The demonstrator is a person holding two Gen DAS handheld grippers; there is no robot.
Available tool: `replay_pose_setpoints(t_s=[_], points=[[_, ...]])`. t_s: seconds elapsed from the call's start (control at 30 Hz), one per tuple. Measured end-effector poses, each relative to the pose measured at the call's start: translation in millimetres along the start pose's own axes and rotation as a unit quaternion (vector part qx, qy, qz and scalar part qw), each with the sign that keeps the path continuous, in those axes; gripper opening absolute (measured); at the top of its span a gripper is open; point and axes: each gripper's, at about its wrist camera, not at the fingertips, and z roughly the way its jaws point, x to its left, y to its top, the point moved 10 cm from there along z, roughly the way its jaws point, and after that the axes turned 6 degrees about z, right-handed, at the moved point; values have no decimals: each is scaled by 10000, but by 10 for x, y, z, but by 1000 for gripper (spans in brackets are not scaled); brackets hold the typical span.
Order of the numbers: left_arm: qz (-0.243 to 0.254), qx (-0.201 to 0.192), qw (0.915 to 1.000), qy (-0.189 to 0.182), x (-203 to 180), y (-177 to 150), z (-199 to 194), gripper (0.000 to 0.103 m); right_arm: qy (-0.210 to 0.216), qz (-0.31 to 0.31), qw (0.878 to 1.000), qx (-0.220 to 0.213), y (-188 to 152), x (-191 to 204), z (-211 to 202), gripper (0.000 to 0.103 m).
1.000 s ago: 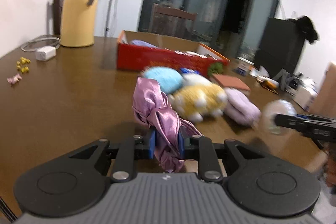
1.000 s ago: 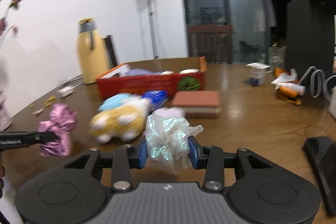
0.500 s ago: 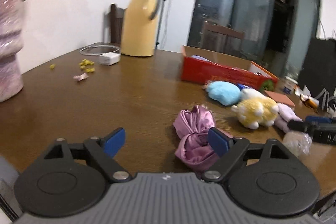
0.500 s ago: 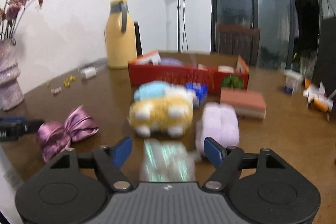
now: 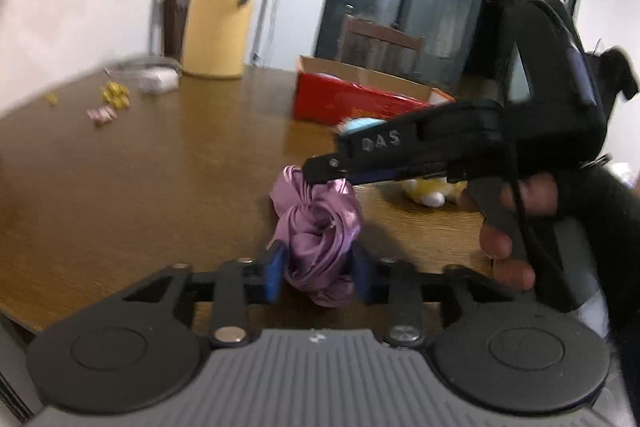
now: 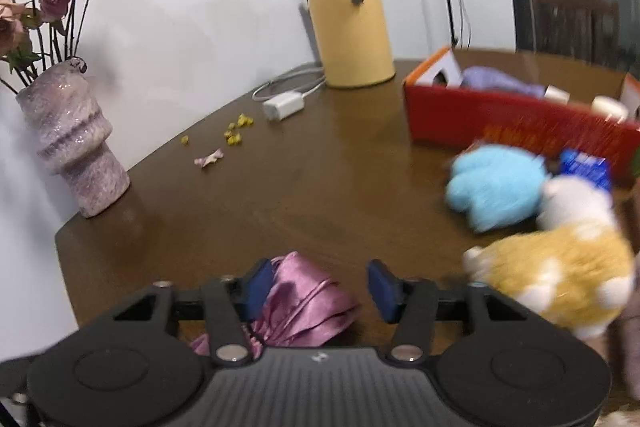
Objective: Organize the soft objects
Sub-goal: 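Close the right gripper on the scrunchie beside the left gripper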
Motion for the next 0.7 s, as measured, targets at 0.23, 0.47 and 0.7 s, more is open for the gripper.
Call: replay_pose_setpoints(t_s=[0.23,0.47,0.7], points=[[-252,-92,9995,-190,94,16,9,29,-638,406,9954,-585,-361,-257,-562,13],[-739,-202,9817,-1744,-174,89,-330,68,-1238,617,9850,-1030,-674,-427,-858,13],[-249,493,9925,-1093,-354,-214,-29,55,-1249,694,9831,-1142,-867,-404,-936,13]])
